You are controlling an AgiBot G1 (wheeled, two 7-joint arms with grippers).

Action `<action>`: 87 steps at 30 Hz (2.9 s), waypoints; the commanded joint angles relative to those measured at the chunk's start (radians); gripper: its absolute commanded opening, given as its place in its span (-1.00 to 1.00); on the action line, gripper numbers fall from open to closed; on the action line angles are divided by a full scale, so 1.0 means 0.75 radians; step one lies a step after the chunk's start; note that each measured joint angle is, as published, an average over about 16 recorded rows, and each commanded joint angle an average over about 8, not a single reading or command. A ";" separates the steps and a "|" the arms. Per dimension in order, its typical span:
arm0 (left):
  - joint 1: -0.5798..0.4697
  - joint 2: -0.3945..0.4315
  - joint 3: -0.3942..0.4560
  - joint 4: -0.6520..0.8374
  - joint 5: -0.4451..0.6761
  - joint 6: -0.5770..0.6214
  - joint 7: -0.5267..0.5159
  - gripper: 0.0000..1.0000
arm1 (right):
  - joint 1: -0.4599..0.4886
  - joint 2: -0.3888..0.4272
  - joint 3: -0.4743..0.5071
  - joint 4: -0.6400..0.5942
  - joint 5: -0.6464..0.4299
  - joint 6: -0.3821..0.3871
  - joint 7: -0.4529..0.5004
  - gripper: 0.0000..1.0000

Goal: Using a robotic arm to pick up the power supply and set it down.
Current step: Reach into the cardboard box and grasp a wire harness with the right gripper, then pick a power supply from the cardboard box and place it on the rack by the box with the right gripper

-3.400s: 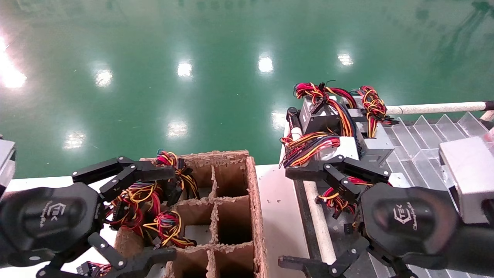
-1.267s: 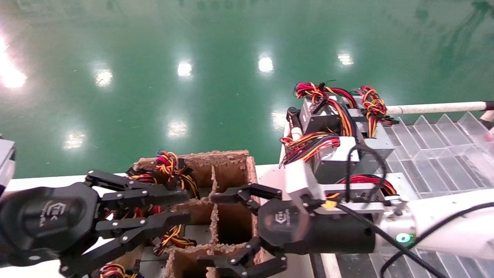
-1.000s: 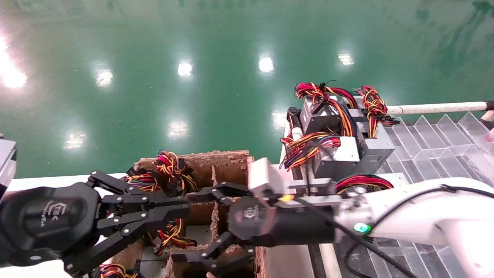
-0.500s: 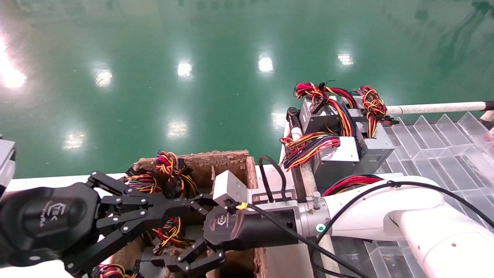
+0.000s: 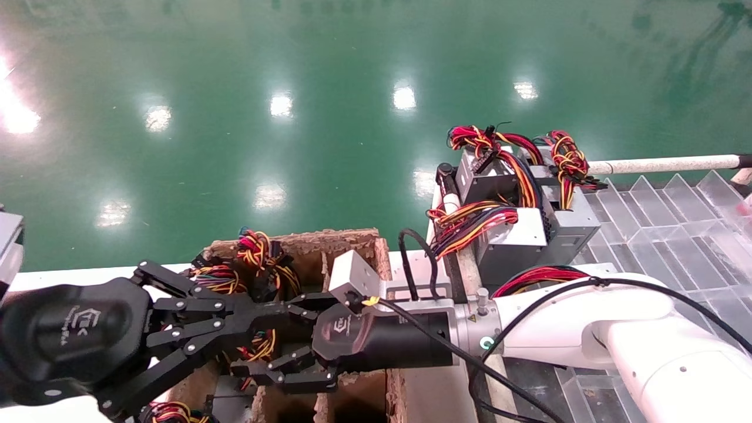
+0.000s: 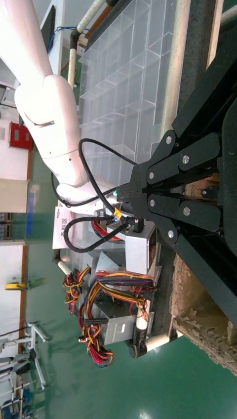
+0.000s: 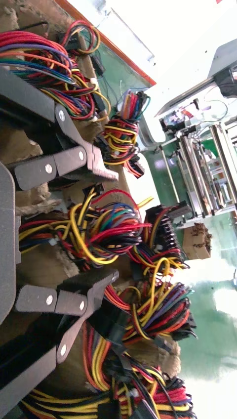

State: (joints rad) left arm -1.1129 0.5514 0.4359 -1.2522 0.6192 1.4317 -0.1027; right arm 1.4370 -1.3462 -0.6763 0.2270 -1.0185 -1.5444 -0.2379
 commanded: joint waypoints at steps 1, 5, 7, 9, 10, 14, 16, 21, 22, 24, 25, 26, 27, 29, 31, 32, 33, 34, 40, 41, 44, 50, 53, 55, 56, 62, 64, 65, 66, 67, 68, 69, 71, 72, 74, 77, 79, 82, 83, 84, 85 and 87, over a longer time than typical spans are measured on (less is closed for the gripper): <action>0.000 0.000 0.000 0.000 0.000 0.000 0.000 -1.00 | 0.001 -0.003 -0.003 -0.004 0.012 0.004 -0.003 -1.00; 0.000 0.000 0.000 0.000 0.000 0.000 0.000 -1.00 | 0.005 -0.004 -0.019 0.003 0.026 0.007 -0.002 -1.00; 0.000 0.000 0.000 0.000 0.000 0.000 0.000 -1.00 | 0.008 -0.002 -0.028 0.007 0.030 0.004 0.000 -1.00; 0.000 0.000 0.000 0.000 0.000 0.000 0.000 -1.00 | 0.011 0.001 -0.038 0.009 0.034 0.000 0.001 -1.00; 0.000 0.000 0.000 0.000 0.000 0.000 0.000 -1.00 | 0.013 0.003 -0.043 0.009 0.034 -0.003 0.002 -1.00; 0.000 0.000 0.000 0.000 0.000 0.000 0.000 -1.00 | 0.020 0.011 -0.063 0.004 0.033 -0.008 0.000 -1.00; 0.000 0.000 0.000 0.000 0.000 0.000 0.000 -1.00 | 0.024 0.014 -0.072 0.000 0.033 -0.010 -0.002 -1.00; 0.000 0.000 0.000 0.000 0.000 0.000 0.000 -1.00 | 0.033 0.020 -0.086 -0.008 0.038 -0.015 -0.005 -1.00; 0.000 0.000 0.000 0.000 0.000 0.000 0.000 -1.00 | 0.035 0.022 -0.088 -0.008 0.039 -0.017 -0.006 -1.00; 0.000 0.000 0.000 0.000 0.000 0.000 0.000 -1.00 | 0.039 0.026 -0.093 -0.006 0.043 -0.022 -0.005 -1.00; 0.000 0.000 0.000 0.000 0.000 0.000 0.000 -1.00 | 0.042 0.028 -0.096 -0.005 0.044 -0.025 -0.004 -1.00; 0.000 0.000 0.000 0.000 0.000 0.000 0.000 -1.00 | 0.045 0.031 -0.099 -0.002 0.046 -0.028 -0.003 -1.00; 0.000 0.000 0.000 0.000 0.000 0.000 0.000 -1.00 | 0.048 0.034 -0.101 0.003 0.048 -0.032 -0.001 -1.00; 0.000 0.000 0.000 0.000 0.000 0.000 0.000 -1.00 | 0.053 0.042 -0.107 0.016 0.053 -0.039 0.004 -1.00; 0.000 0.000 0.000 0.000 0.000 0.000 0.000 -1.00 | 0.058 0.053 -0.113 0.038 0.061 -0.047 0.011 -1.00; 0.000 0.000 0.000 0.000 0.000 0.000 0.000 -1.00 | 0.060 0.059 -0.116 0.053 0.067 -0.051 0.016 -1.00; 0.000 0.000 0.000 0.000 0.000 0.000 0.000 -1.00 | 0.061 0.068 -0.119 0.072 0.075 -0.054 0.020 -1.00; 0.000 0.000 0.000 0.000 0.000 0.000 0.000 -1.00 | 0.061 0.078 -0.122 0.095 0.084 -0.058 0.026 -1.00; 0.000 0.000 0.000 0.000 0.000 0.000 0.000 -1.00 | 0.035 0.174 -0.131 0.283 0.183 -0.062 0.077 -1.00; 0.000 0.000 0.000 0.000 0.000 0.000 0.000 -1.00 | 0.026 0.194 -0.129 0.315 0.206 -0.060 0.089 -1.00; 0.000 0.000 0.000 0.000 0.000 0.000 0.000 -1.00 | 0.001 0.244 -0.116 0.391 0.276 -0.047 0.127 -1.00; 0.000 0.000 0.000 0.000 0.000 0.000 0.000 -1.00 | -0.051 0.285 -0.054 0.453 0.438 -0.014 0.221 -1.00; 0.000 0.000 0.000 0.000 0.000 0.000 0.000 -1.00 | -0.068 0.288 -0.016 0.467 0.515 0.006 0.257 -1.00; 0.000 0.000 0.000 0.000 0.000 0.000 0.000 -1.00 | -0.071 0.288 0.005 0.481 0.550 0.025 0.271 -1.00; 0.000 0.000 0.000 0.000 0.000 0.000 0.000 -1.00 | -0.072 0.287 0.015 0.489 0.568 0.034 0.278 -1.00; 0.000 0.000 0.000 0.000 0.000 0.000 0.000 -1.00 | -0.055 0.285 0.059 0.553 0.623 0.110 0.295 -1.00; 0.000 0.000 0.000 0.000 0.000 0.000 0.000 -1.00 | -0.044 0.289 0.072 0.584 0.632 0.145 0.293 -1.00; 0.000 0.000 0.000 0.000 0.000 0.000 0.000 -1.00 | -0.039 0.295 0.078 0.603 0.632 0.166 0.290 -1.00; 0.000 0.000 0.000 0.000 0.000 0.000 0.000 -1.00 | -0.033 0.302 0.084 0.625 0.631 0.188 0.287 -1.00; 0.000 0.000 0.000 0.000 0.000 0.000 0.000 -1.00 | -0.029 0.310 0.088 0.649 0.629 0.210 0.284 -1.00; 0.000 0.000 0.000 0.000 0.000 0.000 0.000 -1.00 | -0.025 0.321 0.094 0.676 0.626 0.233 0.283 -1.00; 0.000 0.000 0.000 0.000 0.000 0.000 0.000 -1.00 | -0.023 0.334 0.099 0.705 0.624 0.256 0.283 -1.00; 0.000 0.000 0.000 0.000 0.000 0.000 0.000 -1.00 | -0.021 0.364 0.111 0.771 0.621 0.302 0.285 -1.00; 0.000 0.000 0.000 0.000 0.000 0.000 0.000 -1.00 | -0.022 0.382 0.117 0.807 0.618 0.326 0.287 -1.00; 0.000 0.000 0.000 0.000 0.000 0.000 0.000 -1.00 | -0.029 0.422 0.131 0.883 0.618 0.374 0.297 -1.00; 0.000 0.000 0.000 0.000 0.000 0.000 0.000 -1.00 | -0.047 0.492 0.158 1.004 0.622 0.452 0.317 -1.00; 0.000 0.000 0.000 0.000 0.000 0.000 0.000 -1.00 | -0.067 0.546 0.179 1.087 0.628 0.507 0.333 -1.00; 0.000 0.000 0.000 0.000 0.000 0.000 0.000 -1.00 | -0.111 0.636 0.214 1.215 0.644 0.591 0.362 -1.00; 0.000 0.000 0.000 0.000 0.000 0.000 0.000 -1.00 | -0.129 0.667 0.227 1.257 0.651 0.619 0.371 -1.00; 0.000 0.000 0.000 0.000 0.000 0.000 0.000 -1.00 | -0.150 0.701 0.240 1.301 0.658 0.648 0.381 -1.00; 0.000 0.000 0.000 0.000 0.000 0.000 0.000 -1.00 | -0.172 0.736 0.255 1.343 0.666 0.676 0.390 -1.00; 0.000 0.000 0.000 0.000 0.000 0.000 0.000 -1.00 | -0.218 0.802 0.283 1.413 0.685 0.723 0.405 -1.00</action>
State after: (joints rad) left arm -1.1130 0.5514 0.4361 -1.2522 0.6191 1.4317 -0.1027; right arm 1.2725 -0.7477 -0.4619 1.2585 -0.4990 -1.0252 0.0569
